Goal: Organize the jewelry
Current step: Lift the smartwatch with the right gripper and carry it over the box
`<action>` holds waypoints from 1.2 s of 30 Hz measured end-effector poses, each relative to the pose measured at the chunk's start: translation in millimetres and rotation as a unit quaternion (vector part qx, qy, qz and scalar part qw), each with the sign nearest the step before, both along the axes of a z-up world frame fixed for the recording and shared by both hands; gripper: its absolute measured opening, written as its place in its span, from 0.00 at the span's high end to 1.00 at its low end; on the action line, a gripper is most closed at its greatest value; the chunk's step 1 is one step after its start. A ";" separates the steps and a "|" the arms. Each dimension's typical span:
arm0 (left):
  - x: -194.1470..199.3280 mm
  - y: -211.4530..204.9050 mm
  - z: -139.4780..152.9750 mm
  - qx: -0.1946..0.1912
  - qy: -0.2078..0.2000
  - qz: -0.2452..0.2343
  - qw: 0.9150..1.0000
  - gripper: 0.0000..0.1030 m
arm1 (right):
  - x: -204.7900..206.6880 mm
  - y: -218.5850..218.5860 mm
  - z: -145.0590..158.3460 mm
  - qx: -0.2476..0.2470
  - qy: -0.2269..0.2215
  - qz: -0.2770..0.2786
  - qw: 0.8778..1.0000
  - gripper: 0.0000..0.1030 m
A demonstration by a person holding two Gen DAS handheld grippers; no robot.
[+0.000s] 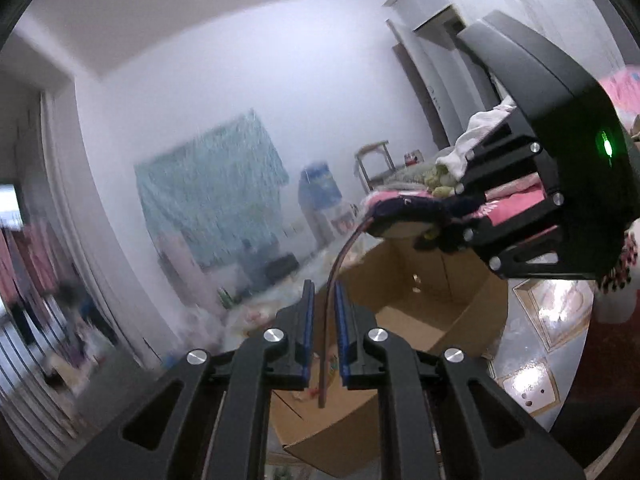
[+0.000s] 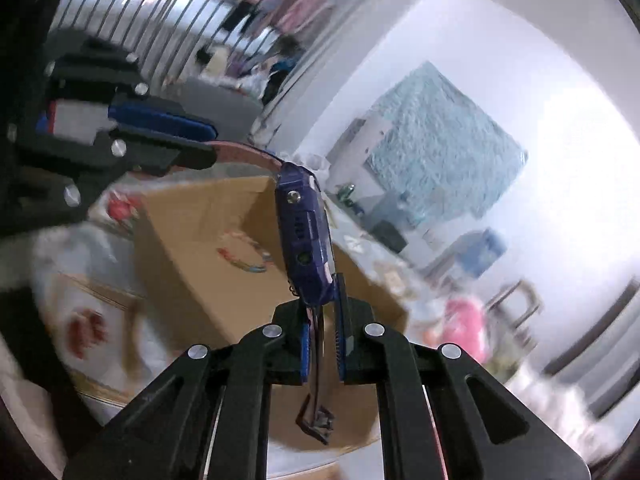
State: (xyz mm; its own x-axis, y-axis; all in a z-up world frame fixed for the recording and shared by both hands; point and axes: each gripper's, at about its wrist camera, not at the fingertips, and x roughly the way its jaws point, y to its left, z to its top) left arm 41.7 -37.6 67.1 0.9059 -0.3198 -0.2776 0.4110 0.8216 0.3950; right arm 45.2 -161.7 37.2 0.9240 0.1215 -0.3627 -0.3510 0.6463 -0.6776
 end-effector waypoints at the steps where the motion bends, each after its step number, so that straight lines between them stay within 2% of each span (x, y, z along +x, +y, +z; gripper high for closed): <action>1: 14.2 6.7 -2.4 -0.013 0.025 0.006 1.000 0.90 | 10.5 4.3 -0.9 -0.021 0.000 0.005 1.000 0.95; 3: 34.5 17.7 -7.6 -0.036 0.064 0.011 0.997 0.87 | 30.8 10.2 -4.3 -0.054 0.008 0.019 0.998 0.99; 6: 52.7 31.9 -12.1 -0.062 0.092 0.017 0.994 0.87 | 59.8 19.1 -7.2 -0.076 0.044 0.053 0.995 0.99; 10: 66.8 42.6 -16.7 -0.072 0.096 0.030 0.992 0.87 | 94.9 30.5 -10.4 -0.103 0.069 0.076 0.989 0.99; 14: 77.8 55.4 -20.5 -0.091 0.105 0.045 0.989 0.87 | 125.8 39.8 -30.0 -0.145 0.087 0.094 0.981 0.99; 20: 82.1 75.6 -20.7 -0.116 0.106 0.055 0.986 0.87 | 153.5 49.7 -63.3 -0.219 0.097 0.112 0.965 0.99; 24: 77.9 82.8 -22.5 -0.127 0.107 0.060 0.984 0.87 | 165.9 42.9 -76.5 -0.271 0.087 0.115 0.952 0.99; 26: 77.1 87.3 -23.9 -0.132 0.107 0.063 0.983 0.87 | 166.9 41.8 -67.7 -0.259 0.091 0.116 0.955 0.99; 29: 77.7 95.3 -23.9 -0.141 0.108 0.071 0.982 0.87 | 168.7 46.3 -43.0 -0.215 0.087 0.121 0.965 0.99; 32: 76.9 102.5 -24.4 -0.154 0.110 0.077 0.979 0.87 | 174.4 47.9 -33.8 -0.192 0.078 0.119 0.971 0.99; 34: 75.5 107.6 -24.1 -0.164 0.110 0.082 0.977 0.87 | 181.5 46.1 -41.0 -0.204 0.084 0.107 0.969 0.98; 36: 76.1 111.2 -25.4 -0.168 0.112 0.085 0.976 0.87 | 185.7 41.9 -59.0 -0.243 0.090 0.097 0.961 0.97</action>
State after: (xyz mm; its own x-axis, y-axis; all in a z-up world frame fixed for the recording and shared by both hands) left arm 117.8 73.6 41.7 0.8825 -0.2774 -0.3797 0.3030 0.9530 0.0079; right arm 230.9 -119.9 -21.8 0.8181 0.0619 -0.5717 -0.5726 0.1788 -0.8001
